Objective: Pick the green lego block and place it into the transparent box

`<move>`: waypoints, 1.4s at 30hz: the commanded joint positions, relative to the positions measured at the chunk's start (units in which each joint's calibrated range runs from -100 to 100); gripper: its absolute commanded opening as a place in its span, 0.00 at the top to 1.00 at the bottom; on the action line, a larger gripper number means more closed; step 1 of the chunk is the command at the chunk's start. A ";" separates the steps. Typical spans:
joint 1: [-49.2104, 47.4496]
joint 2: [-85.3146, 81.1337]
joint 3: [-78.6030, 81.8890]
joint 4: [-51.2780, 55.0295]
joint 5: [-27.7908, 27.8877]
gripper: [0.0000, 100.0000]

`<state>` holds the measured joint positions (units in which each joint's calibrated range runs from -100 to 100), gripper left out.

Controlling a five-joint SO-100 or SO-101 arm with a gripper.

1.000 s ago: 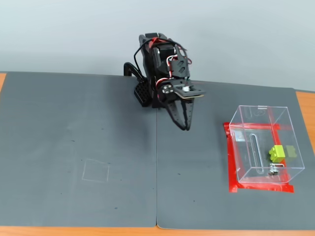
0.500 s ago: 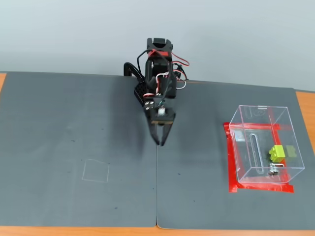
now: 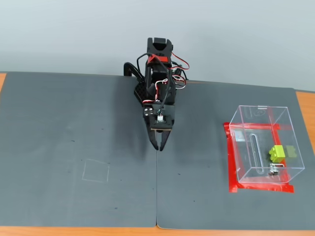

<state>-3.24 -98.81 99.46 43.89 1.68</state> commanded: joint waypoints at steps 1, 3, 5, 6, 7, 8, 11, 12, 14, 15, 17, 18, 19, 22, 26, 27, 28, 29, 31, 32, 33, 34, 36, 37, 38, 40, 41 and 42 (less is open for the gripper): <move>-0.30 -0.77 0.27 6.55 -0.72 0.98; -0.90 -0.85 0.27 8.20 -1.55 0.98; -1.12 -0.85 0.27 7.85 -1.92 0.98; -1.12 -0.85 0.27 7.85 -1.97 0.98; -1.05 -0.85 0.27 7.85 -1.97 0.98; -1.05 -0.85 0.27 7.85 -1.97 0.98; -1.05 -0.85 0.27 7.94 -1.97 0.98; -0.97 -0.85 0.27 7.94 -1.87 0.98; -0.97 -0.85 0.27 7.94 -1.61 0.98; -0.97 -0.85 0.27 7.94 -1.55 0.98; -0.97 -0.85 0.27 7.94 -1.50 0.98; -0.90 -0.85 0.27 7.94 -1.50 0.98; -0.90 -0.85 0.27 7.94 -1.50 0.98; 0.44 -0.85 0.27 7.94 -1.35 0.98; 0.67 -0.85 0.27 7.76 -0.25 0.98; 0.67 -0.85 0.27 7.76 -0.25 0.98; 0.67 -0.85 0.27 7.85 -0.25 0.98; 0.67 -0.85 0.27 8.02 -0.25 0.98; 0.97 -0.85 0.27 8.02 -0.56 0.98; 0.97 -0.77 0.27 7.76 -0.56 0.98; 0.89 -0.60 0.27 7.76 -0.46 0.98; 0.89 -0.60 0.27 7.76 -0.41 0.98; 0.89 -0.60 0.27 7.76 -0.41 0.98; 0.89 -0.60 0.27 7.76 -0.41 0.98; 0.89 -0.60 0.27 7.76 -0.41 0.98; 0.89 -0.60 0.27 7.76 -0.41 0.98; 0.89 -0.60 0.27 7.76 -0.41 0.98; 0.89 -0.60 0.27 7.76 -0.41 0.98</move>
<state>-2.65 -98.81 99.46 51.69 1.29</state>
